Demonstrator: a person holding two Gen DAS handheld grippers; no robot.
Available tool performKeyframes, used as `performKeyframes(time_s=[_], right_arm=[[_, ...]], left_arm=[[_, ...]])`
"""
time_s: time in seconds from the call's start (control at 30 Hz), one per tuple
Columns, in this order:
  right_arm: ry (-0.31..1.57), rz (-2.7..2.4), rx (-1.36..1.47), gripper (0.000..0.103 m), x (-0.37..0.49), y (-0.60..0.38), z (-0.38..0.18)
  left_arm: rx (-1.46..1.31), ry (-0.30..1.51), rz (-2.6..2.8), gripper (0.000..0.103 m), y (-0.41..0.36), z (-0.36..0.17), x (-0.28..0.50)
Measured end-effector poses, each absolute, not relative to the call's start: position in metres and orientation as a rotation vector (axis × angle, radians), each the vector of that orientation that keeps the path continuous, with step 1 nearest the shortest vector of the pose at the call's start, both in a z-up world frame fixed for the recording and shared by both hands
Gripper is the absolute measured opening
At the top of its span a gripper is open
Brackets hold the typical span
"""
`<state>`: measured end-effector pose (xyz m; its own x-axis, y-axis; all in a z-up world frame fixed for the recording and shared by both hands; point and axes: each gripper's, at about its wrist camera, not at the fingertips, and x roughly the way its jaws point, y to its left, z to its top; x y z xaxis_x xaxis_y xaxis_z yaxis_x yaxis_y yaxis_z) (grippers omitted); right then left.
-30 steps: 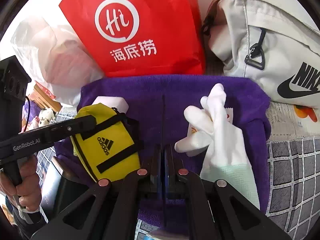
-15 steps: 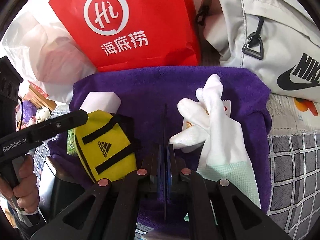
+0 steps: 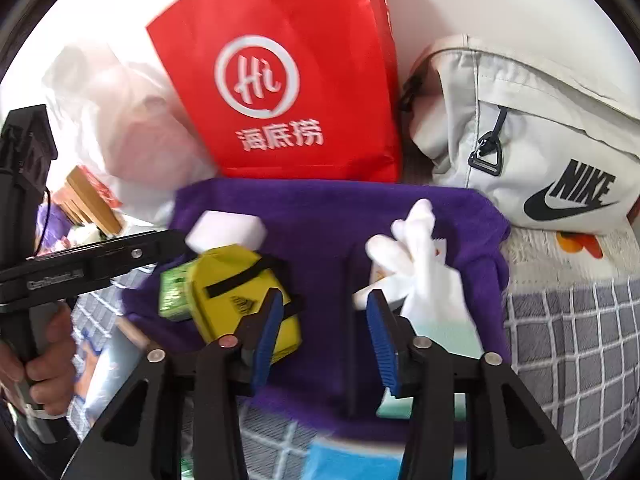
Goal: Organize soft objects
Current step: 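Lower the pouch onto the towel and open the left tool, then move the right tool to the white cloth ball beside the mesh bag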
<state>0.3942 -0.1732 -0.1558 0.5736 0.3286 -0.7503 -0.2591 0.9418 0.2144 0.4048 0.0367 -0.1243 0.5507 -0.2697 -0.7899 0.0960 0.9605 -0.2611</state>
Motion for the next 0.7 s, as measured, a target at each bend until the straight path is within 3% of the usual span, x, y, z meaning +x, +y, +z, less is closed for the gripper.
performKeyframes(time_s=[0.37, 0.7], right_arm=[[0.895, 0.463, -0.034, 0.047, 0.274, -0.148, -0.150], [0.966, 0.539, -0.083, 0.047, 0.199, -0.114, -0.186]], left_arm=[[-0.173, 0.947, -0.212, 0.060, 0.053, -0.101, 0.319], [-0.268, 0.954, -0.165, 0.062, 0.093, -0.118, 0.253]])
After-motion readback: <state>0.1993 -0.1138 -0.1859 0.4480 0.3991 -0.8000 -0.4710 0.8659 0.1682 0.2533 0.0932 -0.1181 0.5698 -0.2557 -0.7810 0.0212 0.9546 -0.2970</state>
